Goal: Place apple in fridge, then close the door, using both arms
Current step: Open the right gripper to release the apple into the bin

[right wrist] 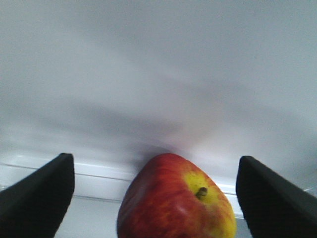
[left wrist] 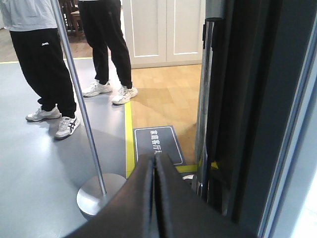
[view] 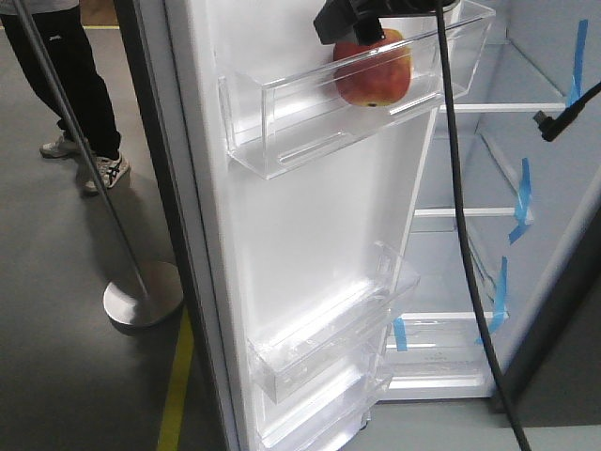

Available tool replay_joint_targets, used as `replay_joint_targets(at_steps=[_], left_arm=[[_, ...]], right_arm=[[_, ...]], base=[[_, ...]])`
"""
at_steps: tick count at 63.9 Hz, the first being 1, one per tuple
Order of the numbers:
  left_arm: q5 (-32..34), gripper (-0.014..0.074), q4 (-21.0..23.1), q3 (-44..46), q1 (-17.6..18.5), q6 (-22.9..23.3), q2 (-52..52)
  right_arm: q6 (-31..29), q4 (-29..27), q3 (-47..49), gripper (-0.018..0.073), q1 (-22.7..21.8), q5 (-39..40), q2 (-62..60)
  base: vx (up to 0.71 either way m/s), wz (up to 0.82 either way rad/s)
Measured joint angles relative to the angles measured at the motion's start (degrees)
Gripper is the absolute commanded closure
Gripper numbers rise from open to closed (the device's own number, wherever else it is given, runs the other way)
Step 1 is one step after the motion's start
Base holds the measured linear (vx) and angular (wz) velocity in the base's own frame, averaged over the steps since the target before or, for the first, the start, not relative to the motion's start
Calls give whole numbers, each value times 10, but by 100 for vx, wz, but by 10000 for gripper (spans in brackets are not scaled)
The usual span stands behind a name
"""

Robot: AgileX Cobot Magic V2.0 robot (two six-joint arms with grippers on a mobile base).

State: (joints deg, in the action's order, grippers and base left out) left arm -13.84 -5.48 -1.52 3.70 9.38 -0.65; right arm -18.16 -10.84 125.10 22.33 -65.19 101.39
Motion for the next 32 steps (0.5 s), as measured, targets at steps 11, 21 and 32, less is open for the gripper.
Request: replay_joint_targets(at_steps=[11,21,32], left_arm=[[0,601,0,0,0,0,0],[0,601,0,0,0,0,0],[0,601,0,0,0,0,0]], right_arm=[[28,1,0,-84,2,1,-4],[32,15,0,-51,-2,-9,-38],[36,18,-25,-6,-45,-31,-120]], base=[[0,0],[0,0],[0,0]])
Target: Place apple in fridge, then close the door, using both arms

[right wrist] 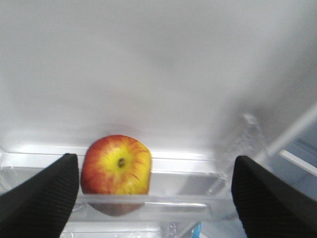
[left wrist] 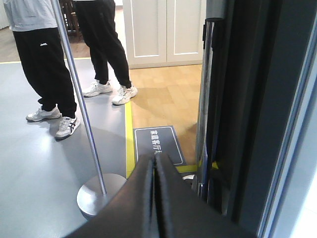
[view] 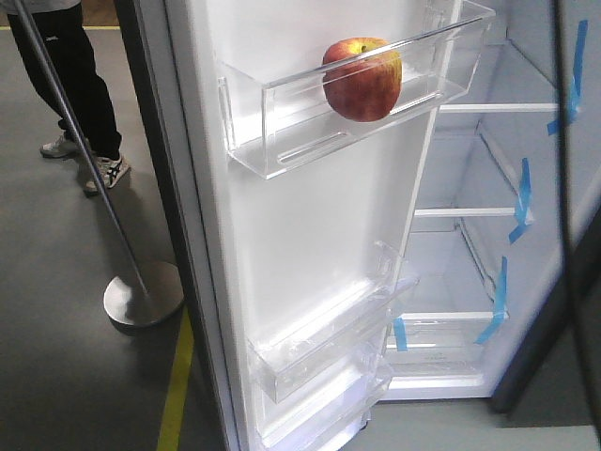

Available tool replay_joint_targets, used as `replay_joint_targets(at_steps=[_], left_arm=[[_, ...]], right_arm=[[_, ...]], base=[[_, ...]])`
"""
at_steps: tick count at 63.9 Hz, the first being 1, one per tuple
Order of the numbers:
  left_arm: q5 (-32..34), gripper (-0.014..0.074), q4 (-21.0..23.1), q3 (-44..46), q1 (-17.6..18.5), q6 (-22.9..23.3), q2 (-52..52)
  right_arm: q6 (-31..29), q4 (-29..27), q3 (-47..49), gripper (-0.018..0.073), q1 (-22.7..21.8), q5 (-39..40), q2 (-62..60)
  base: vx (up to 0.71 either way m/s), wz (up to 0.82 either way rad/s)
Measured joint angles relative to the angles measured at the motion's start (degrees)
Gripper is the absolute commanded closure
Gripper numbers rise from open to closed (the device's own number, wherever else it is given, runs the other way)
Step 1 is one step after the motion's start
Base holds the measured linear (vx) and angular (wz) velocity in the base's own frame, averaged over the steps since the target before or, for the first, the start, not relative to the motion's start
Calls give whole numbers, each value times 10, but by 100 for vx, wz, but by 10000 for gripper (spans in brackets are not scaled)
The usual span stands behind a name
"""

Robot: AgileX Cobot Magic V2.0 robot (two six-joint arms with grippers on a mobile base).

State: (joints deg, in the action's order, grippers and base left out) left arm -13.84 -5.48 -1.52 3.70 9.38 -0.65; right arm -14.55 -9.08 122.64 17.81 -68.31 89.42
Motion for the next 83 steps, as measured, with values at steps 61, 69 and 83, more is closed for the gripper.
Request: replay_joint_targets(at_steps=[61,69,83], left_arm=[[0,601,0,0,0,0,0],[0,601,0,0,0,0,0],[0,601,0,0,0,0,0]], right_arm=[[23,-22,-693,6,-111,223,-460],[23,-20,-693,6,-111,214,-460],[23,-20,-695,6,-111,207,-460]], base=[[0,0],[0,0],[0,0]])
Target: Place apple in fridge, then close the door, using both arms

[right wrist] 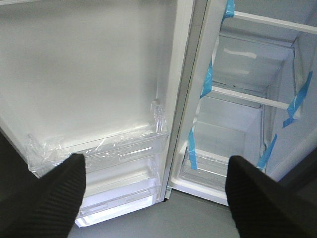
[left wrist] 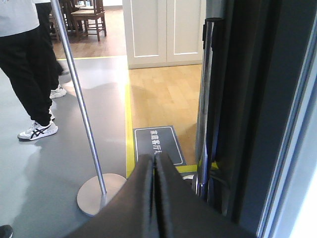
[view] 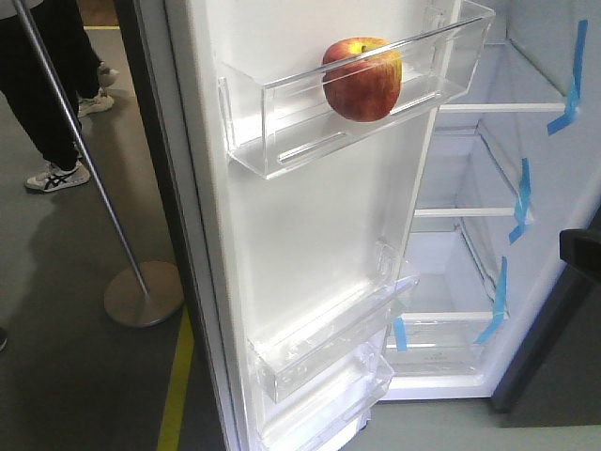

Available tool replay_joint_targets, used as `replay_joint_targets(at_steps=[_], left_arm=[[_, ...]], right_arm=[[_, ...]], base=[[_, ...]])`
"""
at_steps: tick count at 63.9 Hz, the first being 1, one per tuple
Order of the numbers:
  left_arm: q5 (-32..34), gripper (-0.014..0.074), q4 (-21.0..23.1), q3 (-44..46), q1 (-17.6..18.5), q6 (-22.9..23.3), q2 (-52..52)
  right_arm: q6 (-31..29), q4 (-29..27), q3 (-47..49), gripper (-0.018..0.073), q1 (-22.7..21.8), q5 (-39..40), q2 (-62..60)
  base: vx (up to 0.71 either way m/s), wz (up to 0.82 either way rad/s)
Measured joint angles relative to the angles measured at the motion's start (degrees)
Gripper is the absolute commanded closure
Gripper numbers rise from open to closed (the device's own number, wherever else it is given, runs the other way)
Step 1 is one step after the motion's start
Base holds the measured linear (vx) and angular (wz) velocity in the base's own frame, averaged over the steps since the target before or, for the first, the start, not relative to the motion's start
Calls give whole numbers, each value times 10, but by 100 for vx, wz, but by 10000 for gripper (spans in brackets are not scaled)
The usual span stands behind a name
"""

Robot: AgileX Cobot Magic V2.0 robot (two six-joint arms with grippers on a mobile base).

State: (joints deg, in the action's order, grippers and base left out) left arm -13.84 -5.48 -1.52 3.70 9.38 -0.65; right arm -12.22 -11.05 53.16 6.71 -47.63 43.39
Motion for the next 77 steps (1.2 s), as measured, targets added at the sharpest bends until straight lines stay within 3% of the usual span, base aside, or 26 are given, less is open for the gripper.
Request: replay_joint_targets(at_steps=[20,37,77], left_arm=[[2,601,0,0,0,0,0],[90,601,5,0,0,14,0],[91,601,15,0,0,16,0]], right_arm=[[0,0,0,6,0,0,0],[0,0,0,6,0,-1,0],[0,0,0,6,0,-5,0]], base=[[0,0],[0,0],[0,0]])
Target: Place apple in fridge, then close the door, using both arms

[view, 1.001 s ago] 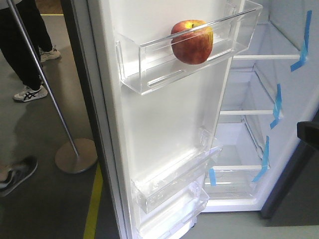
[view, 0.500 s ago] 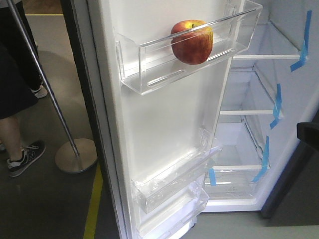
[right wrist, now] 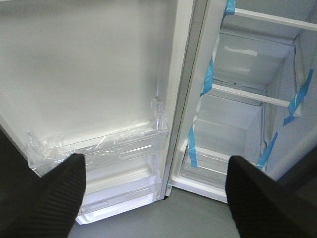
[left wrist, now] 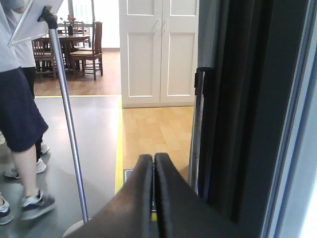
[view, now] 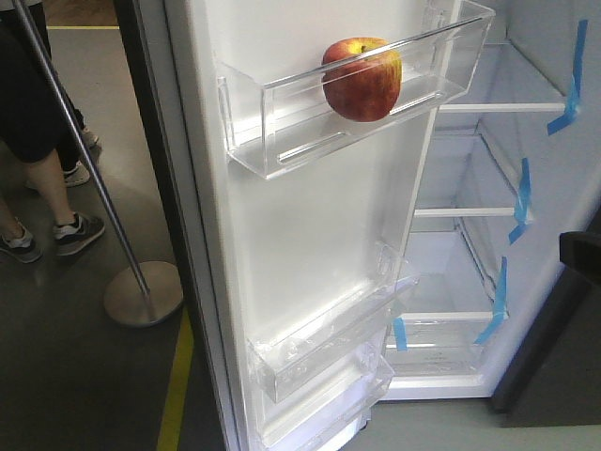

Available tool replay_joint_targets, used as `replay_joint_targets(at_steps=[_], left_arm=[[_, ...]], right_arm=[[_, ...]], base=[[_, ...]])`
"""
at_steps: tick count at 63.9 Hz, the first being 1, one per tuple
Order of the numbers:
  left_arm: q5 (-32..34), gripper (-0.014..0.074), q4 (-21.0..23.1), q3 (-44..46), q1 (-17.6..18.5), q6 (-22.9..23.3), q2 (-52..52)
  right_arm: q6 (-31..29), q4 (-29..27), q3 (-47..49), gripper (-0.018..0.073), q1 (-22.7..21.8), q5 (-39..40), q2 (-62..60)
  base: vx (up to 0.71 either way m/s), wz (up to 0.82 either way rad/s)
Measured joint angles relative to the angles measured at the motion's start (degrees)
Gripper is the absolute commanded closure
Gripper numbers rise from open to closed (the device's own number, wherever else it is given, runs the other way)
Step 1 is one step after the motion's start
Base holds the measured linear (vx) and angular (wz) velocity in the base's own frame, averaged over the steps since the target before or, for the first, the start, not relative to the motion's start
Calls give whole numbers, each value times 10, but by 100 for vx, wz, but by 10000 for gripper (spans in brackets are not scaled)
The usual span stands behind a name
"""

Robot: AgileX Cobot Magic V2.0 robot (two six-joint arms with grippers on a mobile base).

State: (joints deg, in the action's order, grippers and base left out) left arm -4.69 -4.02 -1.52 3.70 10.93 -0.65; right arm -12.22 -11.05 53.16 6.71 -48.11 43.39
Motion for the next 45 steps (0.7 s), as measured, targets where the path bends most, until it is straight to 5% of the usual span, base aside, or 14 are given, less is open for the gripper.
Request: replay_joint_targets(at_steps=[20,30,45], left_arm=[[-10,601,44,22,0,1,0],[-10,601,45,98,0,1,11],[-43,601,45,275,0,0,163]], right_arm=[[1,0,0,6,0,0,0],[1,0,0,6,0,0,0],[1,0,0,9,0,0,0]], base=[[0,0],[0,0],[0,0]])
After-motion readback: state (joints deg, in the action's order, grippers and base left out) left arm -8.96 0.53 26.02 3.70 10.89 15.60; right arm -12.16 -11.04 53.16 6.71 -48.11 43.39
